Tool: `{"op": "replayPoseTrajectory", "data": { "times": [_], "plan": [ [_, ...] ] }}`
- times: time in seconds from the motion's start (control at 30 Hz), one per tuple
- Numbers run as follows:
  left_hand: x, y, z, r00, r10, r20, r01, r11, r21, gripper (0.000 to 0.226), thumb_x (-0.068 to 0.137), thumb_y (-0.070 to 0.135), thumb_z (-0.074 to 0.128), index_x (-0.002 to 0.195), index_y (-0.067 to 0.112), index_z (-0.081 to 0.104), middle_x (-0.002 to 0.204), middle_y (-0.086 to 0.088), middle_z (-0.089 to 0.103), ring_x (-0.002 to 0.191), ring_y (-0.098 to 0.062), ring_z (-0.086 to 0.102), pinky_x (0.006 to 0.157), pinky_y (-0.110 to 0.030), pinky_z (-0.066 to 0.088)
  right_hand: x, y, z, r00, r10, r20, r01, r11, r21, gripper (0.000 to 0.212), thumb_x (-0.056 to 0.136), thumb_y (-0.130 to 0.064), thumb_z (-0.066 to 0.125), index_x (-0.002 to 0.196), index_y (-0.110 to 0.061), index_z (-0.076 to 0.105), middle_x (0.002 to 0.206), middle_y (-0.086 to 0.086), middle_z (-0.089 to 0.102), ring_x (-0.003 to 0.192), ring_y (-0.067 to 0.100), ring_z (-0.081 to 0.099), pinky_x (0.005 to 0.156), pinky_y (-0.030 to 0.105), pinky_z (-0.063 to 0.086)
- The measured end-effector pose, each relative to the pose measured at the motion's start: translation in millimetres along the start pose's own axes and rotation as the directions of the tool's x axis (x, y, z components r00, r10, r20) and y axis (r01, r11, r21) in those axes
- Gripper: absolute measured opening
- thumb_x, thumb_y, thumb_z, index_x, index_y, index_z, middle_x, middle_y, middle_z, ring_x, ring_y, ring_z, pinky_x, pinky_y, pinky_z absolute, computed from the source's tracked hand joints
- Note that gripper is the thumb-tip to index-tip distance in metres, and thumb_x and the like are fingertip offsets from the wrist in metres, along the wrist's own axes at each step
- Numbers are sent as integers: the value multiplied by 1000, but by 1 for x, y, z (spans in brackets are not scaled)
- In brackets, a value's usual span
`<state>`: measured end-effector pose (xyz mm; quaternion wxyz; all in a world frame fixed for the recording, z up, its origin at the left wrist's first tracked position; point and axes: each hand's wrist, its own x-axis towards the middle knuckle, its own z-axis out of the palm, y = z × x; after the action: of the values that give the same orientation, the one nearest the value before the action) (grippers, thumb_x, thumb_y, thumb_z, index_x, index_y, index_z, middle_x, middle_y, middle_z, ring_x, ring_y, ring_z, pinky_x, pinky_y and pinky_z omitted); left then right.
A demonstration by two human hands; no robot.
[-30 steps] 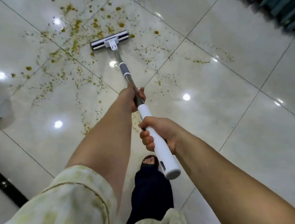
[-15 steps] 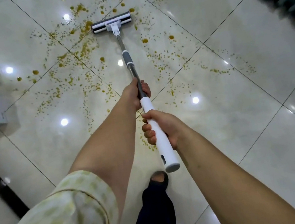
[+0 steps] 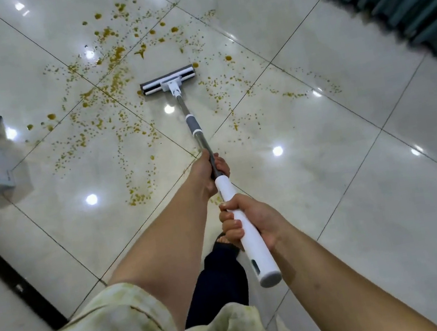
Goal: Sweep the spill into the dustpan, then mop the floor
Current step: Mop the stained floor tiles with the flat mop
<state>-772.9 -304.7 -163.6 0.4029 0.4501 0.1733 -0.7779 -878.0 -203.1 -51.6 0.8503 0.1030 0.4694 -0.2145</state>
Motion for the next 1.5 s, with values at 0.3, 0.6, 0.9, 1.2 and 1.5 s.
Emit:
{"op": "replayPoseTrajectory", "data": {
  "times": [0.3, 0.6, 0.9, 1.2, 1.5],
  "plan": [
    [-116, -160, -62, 999, 32, -38, -25, 982, 186, 24, 100, 16, 37, 77, 11, 37, 45, -1, 39, 30, -10, 39, 35, -12, 34, -132, 152, -73, 998, -42, -51, 43, 999, 25, 15, 90, -8, 45, 75, -8, 46, 54, 1, 44, 33, 8, 38, 35, 13, 32],
    [-179, -206, -54, 1000, 20, -14, -18, 986, 168, 35, 97, 42, 52, 82, 13, 37, 48, 0, 42, 31, -9, 42, 32, -14, 35, -197, 183, -71, 991, -123, -53, 123, 992, -3, 20, 94, -8, 45, 74, -8, 48, 52, 1, 43, 30, 9, 41, 31, 12, 34],
    [-107, -145, -6, 991, 91, -95, -63, 963, 262, 27, 98, 32, 47, 83, 12, 41, 54, -1, 42, 29, -9, 41, 32, -13, 35, -134, 98, -59, 993, -119, -25, 115, 987, -108, 17, 96, -17, 52, 81, -11, 46, 61, -1, 38, 33, 9, 39, 33, 14, 35],
    [48, -9, 129, 977, 184, -107, -143, 940, 308, 27, 101, 28, 38, 80, 11, 38, 61, 0, 41, 34, -9, 38, 39, -14, 31, -41, -126, -11, 997, -55, -45, 46, 982, -183, 22, 95, -19, 52, 76, -8, 47, 56, 0, 46, 32, 10, 42, 32, 15, 36],
    [194, 122, 225, 990, 95, -109, -73, 979, 191, 38, 100, 39, 44, 75, 11, 40, 53, 1, 41, 33, -8, 38, 37, -12, 32, 85, -312, 21, 998, -42, -35, 32, 970, -243, 14, 92, -14, 53, 80, -10, 49, 60, 2, 44, 37, 10, 39, 35, 16, 34]
  ]
}}
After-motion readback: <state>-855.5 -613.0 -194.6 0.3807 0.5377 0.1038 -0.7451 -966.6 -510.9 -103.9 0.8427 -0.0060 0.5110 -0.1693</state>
